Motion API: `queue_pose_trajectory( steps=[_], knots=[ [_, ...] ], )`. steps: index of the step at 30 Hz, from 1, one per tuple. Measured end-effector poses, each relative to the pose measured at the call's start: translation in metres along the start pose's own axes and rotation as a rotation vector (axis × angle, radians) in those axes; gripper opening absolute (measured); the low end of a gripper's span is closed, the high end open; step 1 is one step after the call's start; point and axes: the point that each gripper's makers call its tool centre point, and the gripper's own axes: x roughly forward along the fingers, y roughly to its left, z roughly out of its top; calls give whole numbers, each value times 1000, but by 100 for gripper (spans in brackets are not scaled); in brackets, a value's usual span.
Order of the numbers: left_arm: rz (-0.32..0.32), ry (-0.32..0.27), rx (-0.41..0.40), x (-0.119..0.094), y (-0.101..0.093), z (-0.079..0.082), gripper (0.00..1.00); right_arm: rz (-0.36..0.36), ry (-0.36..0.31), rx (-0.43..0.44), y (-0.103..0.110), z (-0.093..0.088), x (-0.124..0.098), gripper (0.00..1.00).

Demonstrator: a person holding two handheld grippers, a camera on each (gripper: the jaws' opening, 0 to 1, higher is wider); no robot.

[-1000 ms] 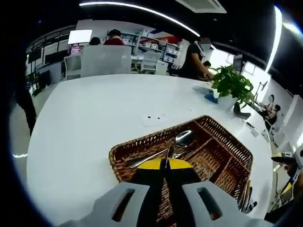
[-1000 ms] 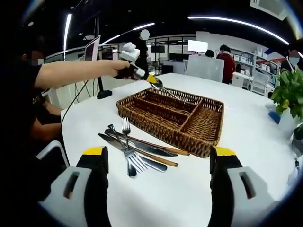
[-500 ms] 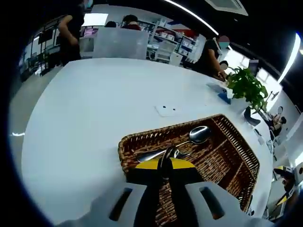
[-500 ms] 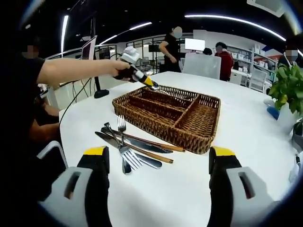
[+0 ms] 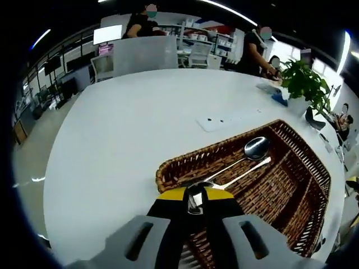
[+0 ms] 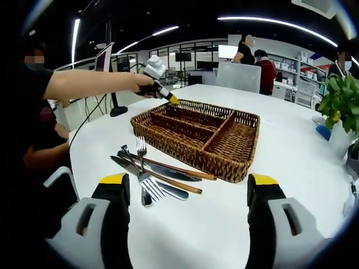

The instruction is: Arrange the knives, forks, and spoons in their matching storage slots by inserting each utensil handle-first until every utensil is classified and aligned in the correct compartment

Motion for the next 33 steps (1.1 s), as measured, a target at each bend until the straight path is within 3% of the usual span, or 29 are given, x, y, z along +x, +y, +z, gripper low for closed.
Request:
queue_pose_trajectory(
  steps=[5, 10, 16, 20, 33],
  knots=[
    [-17, 6, 34, -5, -7, -3, 23, 5, -9, -8, 2, 4, 1, 89],
    [-45, -26, 51, -13, -16, -2, 34, 3, -21, -11, 3, 8, 0, 90],
    [-77, -146, 76, -32, -33, 7, 46, 4, -38, -14, 3, 14, -2, 92],
    [-78, -170, 84, -40, -36, 8, 51, 5, -46, -15, 3, 18, -2, 93],
    [-100, -307, 102, -93, -64, -12, 63, 19, -73, 0, 2, 23, 3, 100]
  ],
)
